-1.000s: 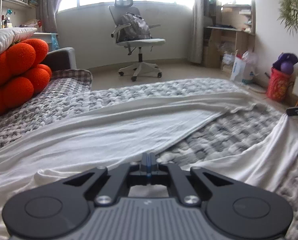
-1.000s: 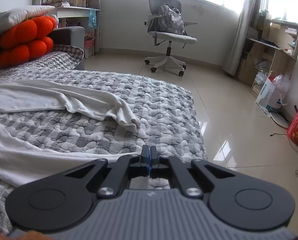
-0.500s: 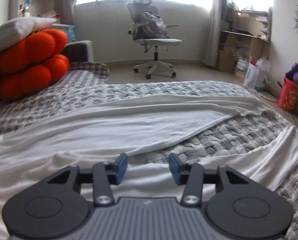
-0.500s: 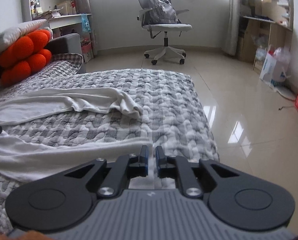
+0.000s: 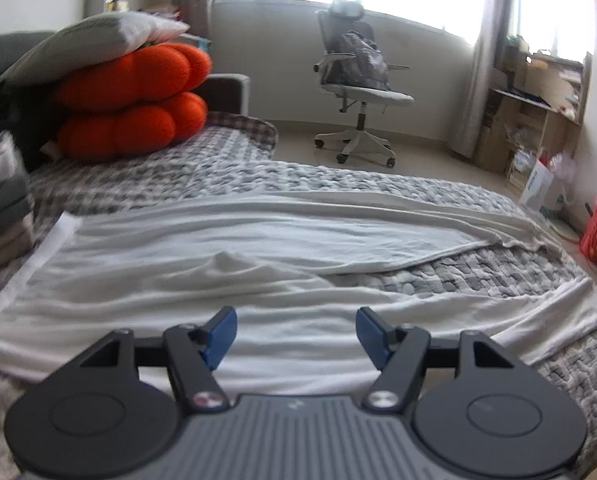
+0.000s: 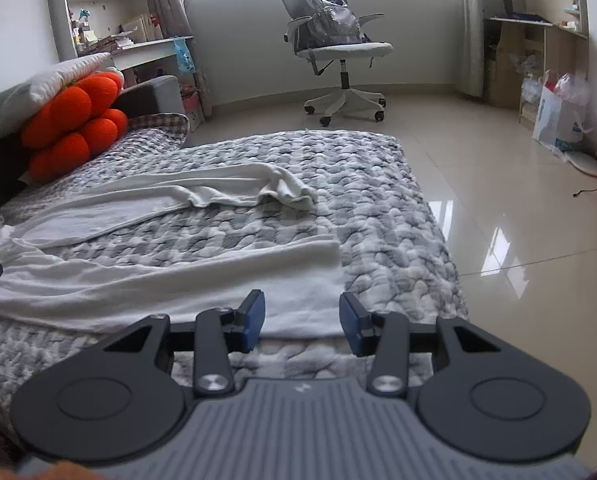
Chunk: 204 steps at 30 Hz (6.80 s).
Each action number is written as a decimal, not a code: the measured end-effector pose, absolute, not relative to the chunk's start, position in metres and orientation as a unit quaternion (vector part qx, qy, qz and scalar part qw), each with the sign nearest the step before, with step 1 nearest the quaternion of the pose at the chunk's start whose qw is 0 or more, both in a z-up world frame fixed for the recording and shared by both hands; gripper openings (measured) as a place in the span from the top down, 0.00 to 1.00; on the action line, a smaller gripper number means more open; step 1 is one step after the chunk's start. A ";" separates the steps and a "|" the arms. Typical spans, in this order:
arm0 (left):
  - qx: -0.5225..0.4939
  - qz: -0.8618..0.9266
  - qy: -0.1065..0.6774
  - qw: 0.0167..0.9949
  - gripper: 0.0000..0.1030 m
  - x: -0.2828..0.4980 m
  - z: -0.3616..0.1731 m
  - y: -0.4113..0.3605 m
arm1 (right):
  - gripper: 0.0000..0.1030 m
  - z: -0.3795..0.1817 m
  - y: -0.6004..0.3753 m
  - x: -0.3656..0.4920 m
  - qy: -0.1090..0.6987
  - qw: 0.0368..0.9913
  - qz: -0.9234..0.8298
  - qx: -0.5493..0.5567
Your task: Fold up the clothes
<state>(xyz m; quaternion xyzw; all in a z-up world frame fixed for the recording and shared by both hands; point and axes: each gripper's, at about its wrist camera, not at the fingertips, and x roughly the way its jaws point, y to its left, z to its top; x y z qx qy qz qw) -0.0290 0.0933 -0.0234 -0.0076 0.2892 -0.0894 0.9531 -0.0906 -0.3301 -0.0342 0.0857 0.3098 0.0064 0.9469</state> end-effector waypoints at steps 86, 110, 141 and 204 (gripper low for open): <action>-0.246 0.054 0.284 0.925 0.99 -0.066 -0.026 0.204 | 1.00 -0.021 -0.354 -0.140 0.231 0.939 -0.065 0.245; -0.147 0.064 0.336 0.928 0.95 -0.080 -0.045 0.192 | 0.89 -0.057 -0.335 -0.154 0.267 0.948 -0.082 0.152; -0.335 0.161 0.312 0.874 0.56 -0.067 -0.012 0.321 | 0.55 0.037 -0.147 -0.055 0.275 0.914 0.297 0.021; -0.268 0.150 0.299 0.903 0.59 -0.050 -0.029 0.333 | 0.62 0.003 0.022 -0.045 0.333 0.812 0.429 -0.216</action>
